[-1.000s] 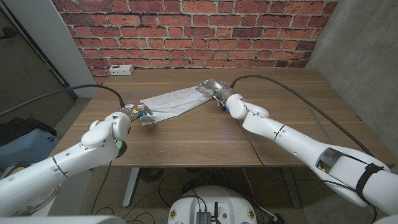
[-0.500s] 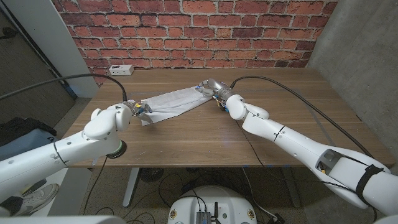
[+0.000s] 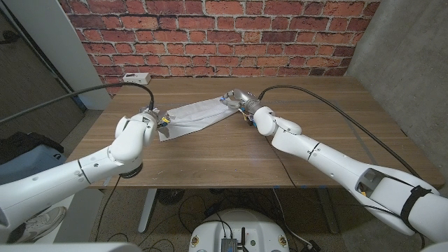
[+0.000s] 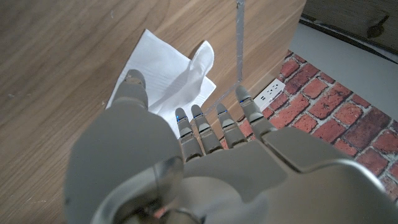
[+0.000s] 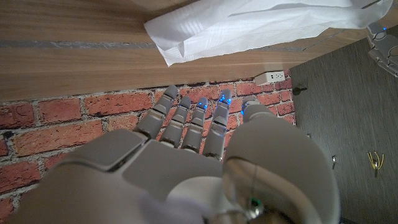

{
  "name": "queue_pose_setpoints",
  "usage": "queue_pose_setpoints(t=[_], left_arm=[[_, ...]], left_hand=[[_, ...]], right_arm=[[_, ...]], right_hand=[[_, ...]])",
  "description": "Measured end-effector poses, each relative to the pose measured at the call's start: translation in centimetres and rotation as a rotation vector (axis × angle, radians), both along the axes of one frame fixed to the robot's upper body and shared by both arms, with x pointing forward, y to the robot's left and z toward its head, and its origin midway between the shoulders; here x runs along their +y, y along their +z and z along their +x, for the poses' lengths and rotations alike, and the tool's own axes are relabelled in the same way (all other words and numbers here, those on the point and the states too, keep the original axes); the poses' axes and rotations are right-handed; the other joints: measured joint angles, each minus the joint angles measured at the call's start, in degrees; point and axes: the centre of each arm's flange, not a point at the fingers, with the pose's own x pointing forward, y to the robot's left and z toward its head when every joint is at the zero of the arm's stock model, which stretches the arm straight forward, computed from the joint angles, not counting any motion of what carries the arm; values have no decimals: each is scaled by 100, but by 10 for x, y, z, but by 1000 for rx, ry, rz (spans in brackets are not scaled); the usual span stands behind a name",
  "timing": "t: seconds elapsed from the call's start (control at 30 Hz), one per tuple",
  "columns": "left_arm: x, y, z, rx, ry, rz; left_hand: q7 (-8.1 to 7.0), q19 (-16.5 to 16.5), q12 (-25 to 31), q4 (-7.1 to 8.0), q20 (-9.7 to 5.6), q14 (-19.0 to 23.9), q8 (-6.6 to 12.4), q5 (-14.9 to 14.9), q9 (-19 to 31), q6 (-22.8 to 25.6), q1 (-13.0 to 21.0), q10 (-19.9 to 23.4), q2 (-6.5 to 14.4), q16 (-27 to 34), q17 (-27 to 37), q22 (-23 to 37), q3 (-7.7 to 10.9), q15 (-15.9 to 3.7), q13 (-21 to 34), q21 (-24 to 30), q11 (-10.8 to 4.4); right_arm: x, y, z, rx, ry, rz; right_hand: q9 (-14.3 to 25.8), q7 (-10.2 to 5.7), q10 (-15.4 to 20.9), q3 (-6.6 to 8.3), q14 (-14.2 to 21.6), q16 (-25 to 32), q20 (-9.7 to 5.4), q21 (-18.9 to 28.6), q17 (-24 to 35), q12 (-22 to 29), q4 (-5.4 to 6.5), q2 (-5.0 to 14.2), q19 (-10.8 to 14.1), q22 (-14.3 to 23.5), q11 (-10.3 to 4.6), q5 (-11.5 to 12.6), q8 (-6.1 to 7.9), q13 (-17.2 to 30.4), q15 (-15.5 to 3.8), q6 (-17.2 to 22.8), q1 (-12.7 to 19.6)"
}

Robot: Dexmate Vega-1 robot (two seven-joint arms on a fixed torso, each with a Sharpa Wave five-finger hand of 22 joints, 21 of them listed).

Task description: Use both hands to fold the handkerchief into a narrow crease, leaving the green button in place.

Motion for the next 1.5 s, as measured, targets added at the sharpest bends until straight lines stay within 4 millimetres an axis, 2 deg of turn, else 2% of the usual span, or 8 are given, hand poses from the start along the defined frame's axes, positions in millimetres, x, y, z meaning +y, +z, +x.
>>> queue_pose_setpoints(t=[0.07, 0.13, 0.23, 0.33, 0.5, 0.57, 1.1, 1.5], left_arm=[[-1, 1, 1, -2, 11, 24], [-3, 3, 2, -4, 28, 53], [-4, 4, 4, -2, 38, 70], [-5, 4, 6, 1, 46, 76], [-10, 4, 7, 32, 71, 119], [-12, 4, 8, 41, 80, 135], [-18, -8, 18, 103, 138, 214], [-18, -19, 28, 137, 132, 228]], left_hand=[[-11, 0, 39, 0, 0, 69, 0, 0, 0, -51, 53, 53, 10, 44, 0, 0, 0, 3, -18, 0, -5], [-7, 22, 150, 21, -22, 125, 53, 0, 3, 134, 129, 363, 32, 44, 0, -14, -21, -17, -41, -48, -35], [-11, 8, 299, 56, -7, 148, 329, 0, 32, 1105, 286, 1002, 93, 44, 0, -27, -140, 5, -76, -176, -64], [-13, -108, 210, 87, 108, 70, 419, 0, 34, 1676, 339, 1013, 99, 42, 1, -27, -249, -5, -131, -311, -57], [-5, -257, -21, 160, 196, -330, 58, 14, 0, 1259, 318, 459, 33, 15, 17, -53, -429, 4, -159, -524, -43], [-3, -258, -43, 175, 197, -388, -16, 37, 0, 1087, 292, 352, 7, 15, 17, -53, -443, 5, -159, -564, -47], [-6, -319, -19, 198, 196, -388, -62, 122, 1, 594, 308, 318, -22, 15, 0, -52, -562, 5, -142, -675, -30], [9, -318, 25, 198, 197, -388, -62, 146, 1, 481, 307, 340, -22, 39, 1, -52, -562, 4, -143, -719, -52]], right_arm=[[0, 0, 0, -1, -1, -1], [0, 0, 0, -3, -1, -2], [0, 0, -1, -4, -1, -2], [0, -1, -1, -5, -2, -1], [-3, -3, -2, -11, -4, 5], [-4, -3, -3, -15, -2, 9], [-5, -4, -8, -40, 4, 21], [-5, -4, -10, -54, 9, 22]], right_hand=[[0, 0, 0, 0, 0, 0, 0, 0, 0, 0, 0, -13, 0, 0, 0, 0, 0, 0, 0, -1, -13], [0, 0, 0, 0, 0, 0, 0, 0, 0, 0, 0, -30, 0, 0, 0, 0, 0, 0, 0, -1, -29], [0, 0, 0, 24, 0, 0, 0, 0, 0, 0, -25, -30, 0, 0, 0, 0, 0, 0, 0, -1, -29], [0, 0, 0, 24, 0, 0, 0, 0, 0, 0, -24, -30, 0, 0, 0, 0, 0, 0, 0, -1, -29], [0, 0, 0, 24, 0, 0, 0, 0, 0, 0, -24, -19, 0, 0, 0, 0, 0, 0, 0, 0, -64], [0, 0, 0, 46, 0, 0, 0, 0, 0, 0, -3, -18, 0, 0, 0, 0, 0, 0, 0, -1, -97], [0, 0, 21, 45, 63, 0, 0, 0, -1, 0, -3, -38, 0, 0, 21, 0, 0, 0, 0, 0, -173], [0, 22, 21, 45, 62, 0, 1, 0, -1, 0, -3, -69, 0, 0, 21, 0, 0, 0, 0, 22, -203]])
